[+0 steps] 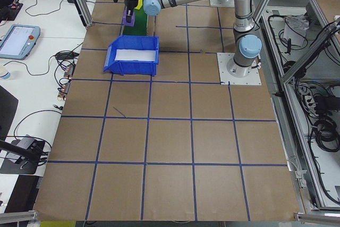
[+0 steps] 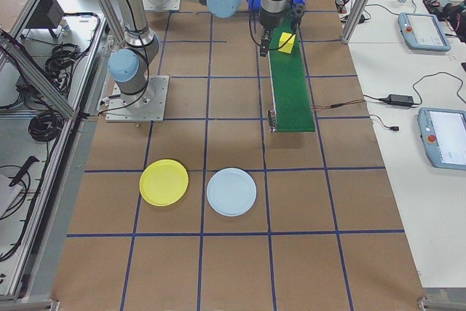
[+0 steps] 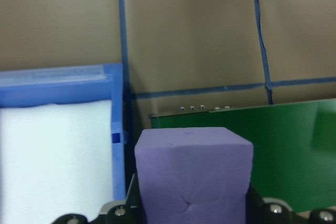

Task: Move block left to right into plate

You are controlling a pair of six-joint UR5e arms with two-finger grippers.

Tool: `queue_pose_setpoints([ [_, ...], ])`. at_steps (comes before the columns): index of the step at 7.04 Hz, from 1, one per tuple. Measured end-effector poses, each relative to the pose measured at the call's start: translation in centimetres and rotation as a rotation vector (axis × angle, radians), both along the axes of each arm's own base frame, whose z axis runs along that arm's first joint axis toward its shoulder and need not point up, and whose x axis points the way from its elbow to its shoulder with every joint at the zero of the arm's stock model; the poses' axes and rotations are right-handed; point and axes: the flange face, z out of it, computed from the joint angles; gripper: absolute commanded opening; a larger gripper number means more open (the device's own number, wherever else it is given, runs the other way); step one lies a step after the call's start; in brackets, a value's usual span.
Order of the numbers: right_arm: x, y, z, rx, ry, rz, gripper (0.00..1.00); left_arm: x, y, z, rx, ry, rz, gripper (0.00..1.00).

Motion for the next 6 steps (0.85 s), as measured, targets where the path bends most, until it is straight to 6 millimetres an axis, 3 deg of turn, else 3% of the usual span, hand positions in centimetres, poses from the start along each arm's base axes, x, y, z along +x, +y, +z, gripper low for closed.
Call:
queue_pose_setpoints([
  [1,-2.5,-1.8,-1.7,-0.033,0.001,0.012,1.0,-1.4,0.7,-2.4,0.039,-0.004,-0.009,0.24],
  [2,-5.2,-3.2,-3.9,-0.039,-0.005,-0.004,1.0,-2.2,1.2,-4.4,0.072,-0.012,-0.018,0.33],
  [3,-7.1,-4.5,-6.1,-0.041,-0.011,-0.021,1.0,-2.4,1.3,-6.0,0.096,-0.017,-0.024,0.76],
  [4,-8.1,-5.7,-7.9,-0.058,-0.019,-0.029,1.0,-2.5,1.0,-6.8,0.092,-0.021,-0.028,1.0],
  [6,-8.6,-6.9,-10.6,-0.088,-0.063,-0.028,1.0,-2.3,0.2,-5.3,0.016,-0.05,-0.028,1.0],
])
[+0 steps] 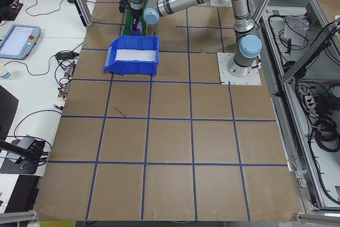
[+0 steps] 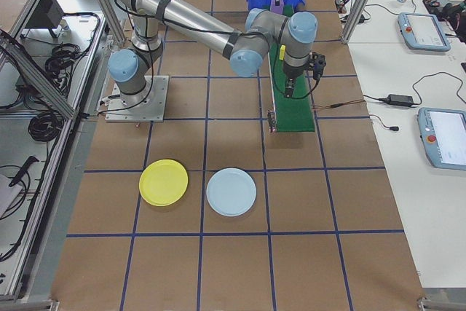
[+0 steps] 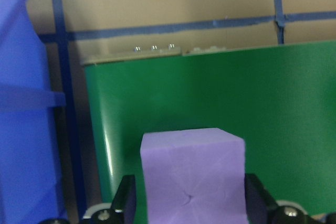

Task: Move block left to right into plate

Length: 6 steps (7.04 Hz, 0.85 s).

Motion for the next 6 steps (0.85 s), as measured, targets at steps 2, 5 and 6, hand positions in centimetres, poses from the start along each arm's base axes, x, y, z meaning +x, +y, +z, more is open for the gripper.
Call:
queue_pose_setpoints([
  [2,0.4,0.1,-1.9,-0.041,-0.016,0.006,1.0,1.2,1.1,5.8,-0.037,-0.056,0.019,1.0],
  [5,1.0,0.2,-2.9,-0.109,-0.039,0.098,1.0,4.4,7.1,17.1,0.03,-0.165,0.064,1.0],
  [6,1.0,0.0,-3.1,-0.114,-0.054,0.098,1.0,5.0,8.2,18.0,0.055,-0.176,0.073,1.0],
])
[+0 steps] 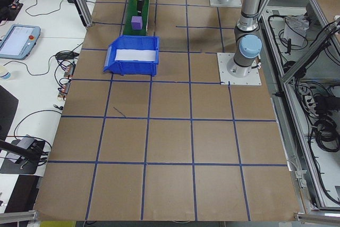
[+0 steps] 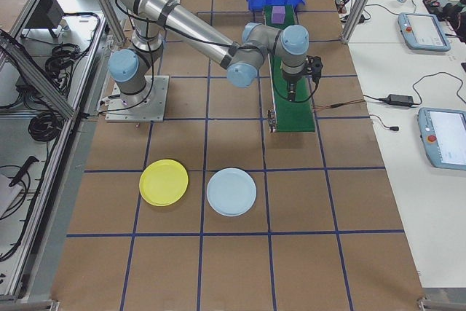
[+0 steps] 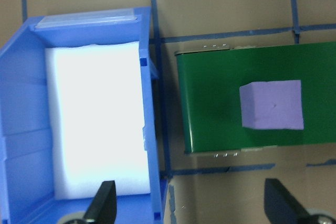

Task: Move block left to right into plate

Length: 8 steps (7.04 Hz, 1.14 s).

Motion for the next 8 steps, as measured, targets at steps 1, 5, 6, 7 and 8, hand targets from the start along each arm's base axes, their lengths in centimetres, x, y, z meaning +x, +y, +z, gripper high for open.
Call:
queue_pose_setpoints([
  [1,0.1,-0.4,-0.3,-0.002,-0.035,-0.029,1.0,0.3,0.8,-0.2,0.038,-0.007,0.006,1.0],
  [5,0.3,-2.9,-2.4,0.018,-0.189,-0.172,1.0,0.8,3.2,0.1,0.132,-0.011,0.024,1.0],
  [6,0.5,-3.0,-2.4,0.02,-0.198,-0.185,1.0,0.8,3.3,0.1,0.135,-0.011,0.024,1.0],
  [7,1.0,-3.0,-2.5,0.026,-0.203,-0.194,1.0,0.9,3.3,0.0,0.137,-0.011,0.024,1.0],
  [8,1.8,-3.1,-2.5,0.033,-0.206,-0.2,1.0,1.0,3.3,0.0,0.138,-0.011,0.022,1.0],
])
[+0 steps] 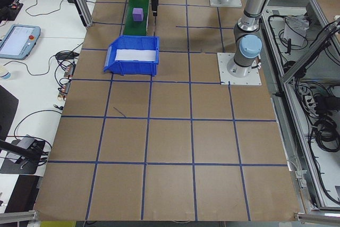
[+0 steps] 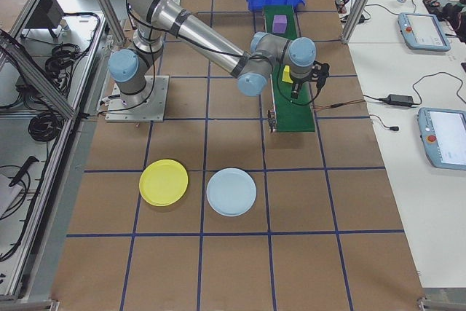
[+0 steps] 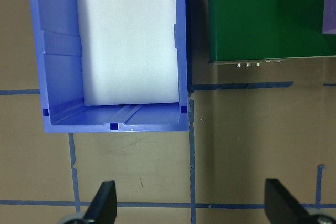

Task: Move block left to right into plate

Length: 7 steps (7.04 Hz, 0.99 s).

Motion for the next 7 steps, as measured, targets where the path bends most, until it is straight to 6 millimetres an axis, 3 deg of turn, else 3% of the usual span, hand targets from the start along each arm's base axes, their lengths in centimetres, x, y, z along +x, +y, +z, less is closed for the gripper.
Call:
queue_pose_setpoints([
  [3,2.3,-0.1,-0.6,0.022,0.004,0.015,1.0,0.1,-0.1,-0.1,0.001,0.0,-0.004,1.0],
  [7,1.9,-0.5,-3.2,0.064,0.051,0.023,1.0,0.2,-0.1,-0.1,0.002,0.001,-0.003,1.0],
])
